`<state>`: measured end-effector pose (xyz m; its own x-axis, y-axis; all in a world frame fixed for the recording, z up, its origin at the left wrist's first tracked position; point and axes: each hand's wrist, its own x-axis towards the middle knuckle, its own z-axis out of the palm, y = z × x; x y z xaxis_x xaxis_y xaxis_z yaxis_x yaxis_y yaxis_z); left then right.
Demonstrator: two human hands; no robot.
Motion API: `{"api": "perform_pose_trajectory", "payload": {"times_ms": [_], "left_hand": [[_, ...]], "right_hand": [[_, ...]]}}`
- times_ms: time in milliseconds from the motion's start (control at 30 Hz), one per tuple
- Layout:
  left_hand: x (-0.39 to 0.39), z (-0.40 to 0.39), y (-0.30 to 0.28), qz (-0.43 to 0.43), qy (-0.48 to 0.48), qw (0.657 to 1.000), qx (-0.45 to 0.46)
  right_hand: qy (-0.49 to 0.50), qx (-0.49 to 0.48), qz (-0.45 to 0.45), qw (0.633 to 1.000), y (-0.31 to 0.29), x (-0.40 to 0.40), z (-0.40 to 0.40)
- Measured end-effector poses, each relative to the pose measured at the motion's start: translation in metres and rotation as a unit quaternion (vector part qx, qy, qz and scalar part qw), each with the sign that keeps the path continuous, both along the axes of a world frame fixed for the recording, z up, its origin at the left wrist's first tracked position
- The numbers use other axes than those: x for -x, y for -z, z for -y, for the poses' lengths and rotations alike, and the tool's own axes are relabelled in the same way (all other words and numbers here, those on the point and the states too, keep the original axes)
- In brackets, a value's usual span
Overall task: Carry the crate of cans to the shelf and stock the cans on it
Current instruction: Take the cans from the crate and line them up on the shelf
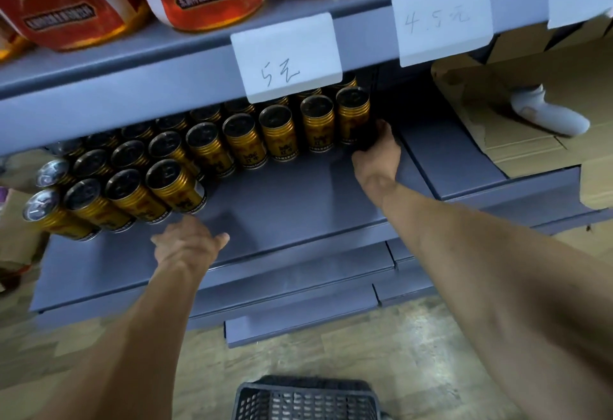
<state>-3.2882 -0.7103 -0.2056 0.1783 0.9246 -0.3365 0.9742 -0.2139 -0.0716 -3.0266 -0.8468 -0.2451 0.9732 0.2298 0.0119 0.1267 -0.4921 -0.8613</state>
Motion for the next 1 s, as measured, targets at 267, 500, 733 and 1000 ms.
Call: {"api": "perform_pose_trajectory", "payload": {"times_ms": [267, 500, 733, 1000], "left_hand": [[-0.004, 0.003, -0.006, -0.005, 0.003, 1.000, -0.004], [-0.010, 0.008, -0.013, -0.010, 0.017, 1.000, -0.009], [-0.002, 0.000, -0.006, 0.016, 0.013, 1.000, -0.021], [0.004, 0.001, -0.004, 0.003, 0.013, 0.999, -0.032]], "right_hand": [[-0.022, 0.029, 0.030, 0.999, -0.006, -0.010, -0.010], [-0.027, 0.050, 0.078, 0.995, 0.009, -0.006, 0.000], [-0.021, 0.064, 0.099, 0.993, 0.009, 0.001, -0.010], [-0.039, 0.080, 0.084, 0.992, 0.015, 0.034, -0.018]]}}
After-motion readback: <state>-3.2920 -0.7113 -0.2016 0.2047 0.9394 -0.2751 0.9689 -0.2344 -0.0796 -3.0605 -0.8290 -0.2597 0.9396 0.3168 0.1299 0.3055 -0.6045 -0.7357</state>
